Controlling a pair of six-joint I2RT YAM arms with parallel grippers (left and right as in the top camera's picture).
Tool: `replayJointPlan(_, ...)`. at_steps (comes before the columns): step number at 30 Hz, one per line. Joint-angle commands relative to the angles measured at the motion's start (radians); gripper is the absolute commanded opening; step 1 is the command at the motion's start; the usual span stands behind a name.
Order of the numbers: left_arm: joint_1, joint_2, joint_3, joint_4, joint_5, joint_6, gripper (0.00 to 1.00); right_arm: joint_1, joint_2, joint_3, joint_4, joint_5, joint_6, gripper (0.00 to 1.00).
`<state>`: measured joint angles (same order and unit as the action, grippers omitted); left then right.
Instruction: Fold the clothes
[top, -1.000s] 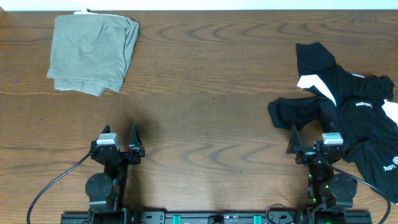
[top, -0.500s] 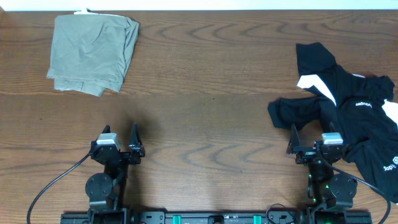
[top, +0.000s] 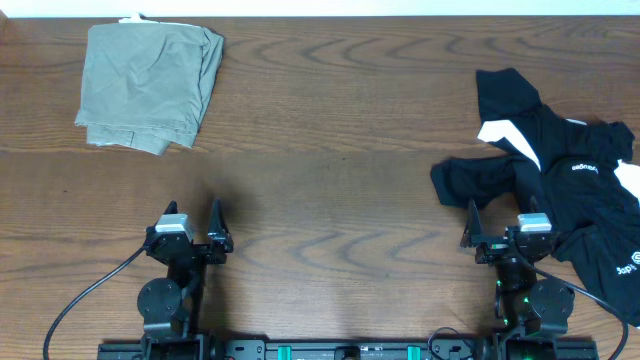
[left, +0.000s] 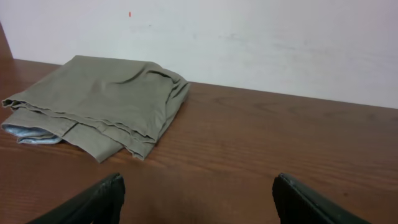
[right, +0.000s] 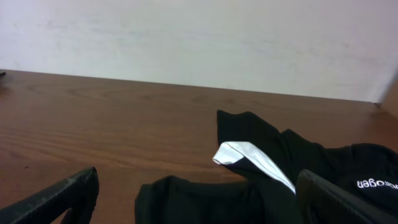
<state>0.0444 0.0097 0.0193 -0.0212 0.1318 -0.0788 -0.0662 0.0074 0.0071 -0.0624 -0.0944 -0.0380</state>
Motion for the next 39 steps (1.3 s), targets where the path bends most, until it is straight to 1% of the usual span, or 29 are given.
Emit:
replayJointPlan(1, 0.004, 0.001, -0.014, -0.038, 0.033, -0.009, 0.78, -0.005, 0.000, -0.002, -0.003, -0.014, -0.015, 0.99)
replayJointPlan(15, 0.004, 0.001, -0.014, -0.038, 0.033, -0.009, 0.78, -0.005, 0.000, -0.002, -0.002, -0.014, -0.015, 0.99)
replayJointPlan(17, 0.004, 0.001, -0.014, -0.038, 0.033, -0.009, 0.78, -0.005, 0.000, -0.002, 0.003, -0.045, 0.008, 0.99)
replayJointPlan(19, 0.004, 0.001, -0.014, -0.037, 0.033, -0.009, 0.78, -0.005, 0.000, -0.002, 0.012, -0.161, 0.115, 0.99)
replayJointPlan(23, 0.004, 0.001, -0.014, -0.038, 0.033, -0.009, 0.78, -0.005, 0.000, -0.002, 0.021, -0.298, 0.270, 0.99)
replayJointPlan(25, 0.004, 0.001, -0.014, -0.038, 0.033, -0.009, 0.78, -0.005, 0.000, -0.002, 0.034, -0.365, 0.402, 0.99)
replayJointPlan(28, 0.004, 0.001, -0.014, -0.038, 0.033, -0.009, 0.78, -0.005, 0.000, -0.002, 0.029, -0.486, 0.658, 0.99)
replayJointPlan(31, 0.004, 0.001, -0.014, -0.038, 0.033, -0.009, 0.78, -0.005, 0.000, -0.002, 0.034, -0.524, 0.848, 0.99)
replayJointPlan(33, 0.004, 0.001, -0.014, -0.038, 0.033, -0.009, 0.78, -0.005, 0.000, -0.002, 0.045, -0.534, 0.950, 0.99)
replayJointPlan(35, 0.004, 0.001, -0.014, -0.038, 0.033, -0.009, 0.78, -0.005, 0.000, -0.002, 0.050, -0.539, 1.002, 0.99)
replayJointPlan(37, 0.004, 0.001, -0.014, -0.037, 0.033, -0.009, 0.78, -0.005, 0.000, -0.002, 0.028, -0.537, 1.002, 0.99)
replayJointPlan(38, 0.004, 0.001, -0.014, -0.038, 0.033, -0.009, 0.78, -0.005, 0.000, -0.002, 0.013, -0.534, 0.997, 0.99)
replayJointPlan(39, 0.004, 0.001, -0.014, -0.038, 0.033, -0.009, 0.78, -0.006, 0.003, -0.002, 0.014, -0.535, 0.943, 0.99)
